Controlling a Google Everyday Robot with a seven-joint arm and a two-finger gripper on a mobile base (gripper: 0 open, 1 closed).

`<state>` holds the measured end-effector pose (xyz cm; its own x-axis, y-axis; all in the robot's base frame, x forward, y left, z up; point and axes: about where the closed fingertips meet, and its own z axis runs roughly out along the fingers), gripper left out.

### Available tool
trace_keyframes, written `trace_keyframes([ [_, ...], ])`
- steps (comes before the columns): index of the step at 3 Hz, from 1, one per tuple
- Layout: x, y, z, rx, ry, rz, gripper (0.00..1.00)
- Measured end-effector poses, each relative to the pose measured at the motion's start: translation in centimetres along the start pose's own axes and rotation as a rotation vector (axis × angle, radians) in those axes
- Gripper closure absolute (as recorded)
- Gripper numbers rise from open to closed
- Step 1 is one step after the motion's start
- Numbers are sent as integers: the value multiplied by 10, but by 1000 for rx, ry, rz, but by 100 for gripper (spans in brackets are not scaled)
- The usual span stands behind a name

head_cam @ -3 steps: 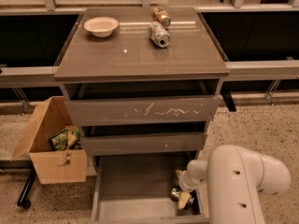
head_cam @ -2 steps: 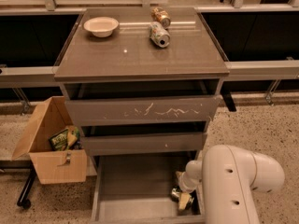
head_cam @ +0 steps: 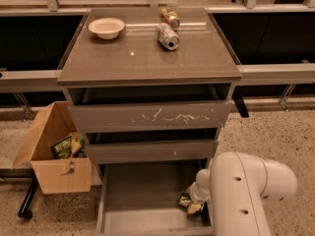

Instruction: Pick green can from bottom drawer and place on counter

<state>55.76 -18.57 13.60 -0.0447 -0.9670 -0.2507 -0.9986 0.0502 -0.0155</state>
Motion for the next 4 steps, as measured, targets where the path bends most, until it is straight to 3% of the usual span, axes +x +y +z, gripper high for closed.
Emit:
trace_keyframes([
  [2,-2,3,-2,-13,-27,-11,86],
  [3,-13,8,-11,-20,-91,-45,100],
  [4,-31,6,-50,-2,-246,-65,100],
])
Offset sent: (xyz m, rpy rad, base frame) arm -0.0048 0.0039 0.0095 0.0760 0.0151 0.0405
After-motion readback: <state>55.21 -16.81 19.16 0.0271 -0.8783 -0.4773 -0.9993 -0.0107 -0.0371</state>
